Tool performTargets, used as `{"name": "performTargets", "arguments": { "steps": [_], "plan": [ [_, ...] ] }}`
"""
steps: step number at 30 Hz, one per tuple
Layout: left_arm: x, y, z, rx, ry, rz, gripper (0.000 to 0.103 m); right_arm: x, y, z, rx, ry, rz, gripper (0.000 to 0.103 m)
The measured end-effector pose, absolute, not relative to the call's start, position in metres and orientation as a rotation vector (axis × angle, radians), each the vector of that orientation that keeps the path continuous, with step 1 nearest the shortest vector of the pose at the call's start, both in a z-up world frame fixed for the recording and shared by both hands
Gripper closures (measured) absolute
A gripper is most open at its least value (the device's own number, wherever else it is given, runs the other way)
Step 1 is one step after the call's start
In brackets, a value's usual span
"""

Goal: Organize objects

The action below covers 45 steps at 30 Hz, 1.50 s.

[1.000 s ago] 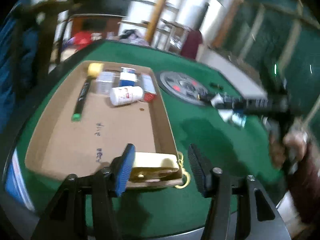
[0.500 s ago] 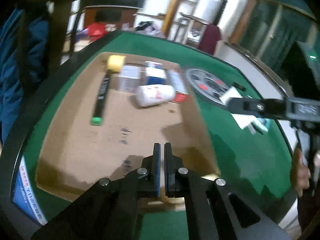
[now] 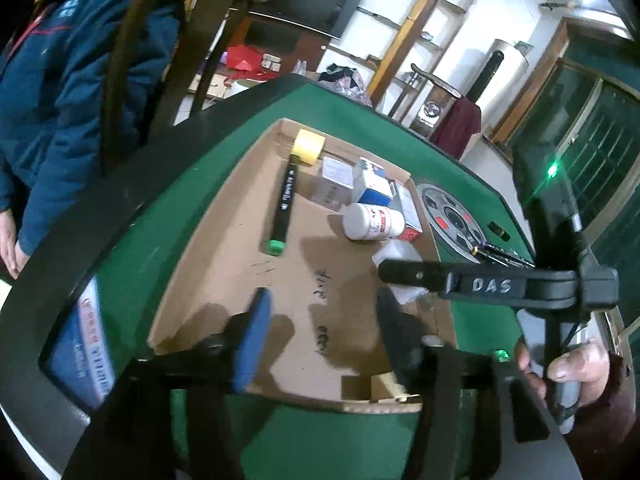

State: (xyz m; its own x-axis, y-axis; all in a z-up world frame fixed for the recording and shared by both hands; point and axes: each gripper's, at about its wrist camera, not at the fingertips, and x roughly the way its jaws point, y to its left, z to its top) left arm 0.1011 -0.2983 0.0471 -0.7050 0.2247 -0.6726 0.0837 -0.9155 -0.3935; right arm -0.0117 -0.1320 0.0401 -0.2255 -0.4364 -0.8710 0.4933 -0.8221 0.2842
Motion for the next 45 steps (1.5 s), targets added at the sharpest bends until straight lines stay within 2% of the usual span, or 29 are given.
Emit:
{"name": "performTargets", "arguments": {
  "steps": [3,8,14,22,28,33,36,40,45],
  "plan": [
    [0.104,-0.3,0.049,-1.166,-0.637,2.771,0.046,-0.007,-0.135,0.04,1.449,0.114,-2.11,0.058],
    [0.106,-0.297,0.051,-1.185,-0.671,2.75,0.044,-0.001,-0.117,0.061,1.391,0.021,-2.131,0.058],
    [0.113,-0.271,0.066,-1.157,-0.609,2.742,0.042,0.014,-0.046,0.096,1.284,-0.027,-2.283,0.058],
    [0.099,-0.165,0.078,-1.175,-0.363,2.569,0.042,0.02,0.131,0.096,1.314,-0.334,-2.576,0.058],
    [0.091,-0.105,0.083,-1.197,-0.287,2.473,0.042,0.009,0.212,0.074,1.378,-0.527,-2.712,0.058],
    [0.091,-0.086,0.089,-1.195,-0.239,2.477,0.042,-0.018,0.226,0.06,1.328,-0.643,-2.709,0.058],
    [0.091,-0.086,0.088,-1.208,-0.232,2.494,0.042,-0.031,0.207,0.046,1.379,-0.659,-2.54,0.056],
    [0.085,-0.09,0.081,-1.237,-0.235,2.515,0.042,-0.01,0.145,0.047,1.297,-0.603,-2.131,0.056],
    [0.074,-0.08,0.067,-1.296,-0.231,2.482,0.042,0.0,0.141,0.073,1.239,-0.473,-2.304,0.055]
  ]
}}
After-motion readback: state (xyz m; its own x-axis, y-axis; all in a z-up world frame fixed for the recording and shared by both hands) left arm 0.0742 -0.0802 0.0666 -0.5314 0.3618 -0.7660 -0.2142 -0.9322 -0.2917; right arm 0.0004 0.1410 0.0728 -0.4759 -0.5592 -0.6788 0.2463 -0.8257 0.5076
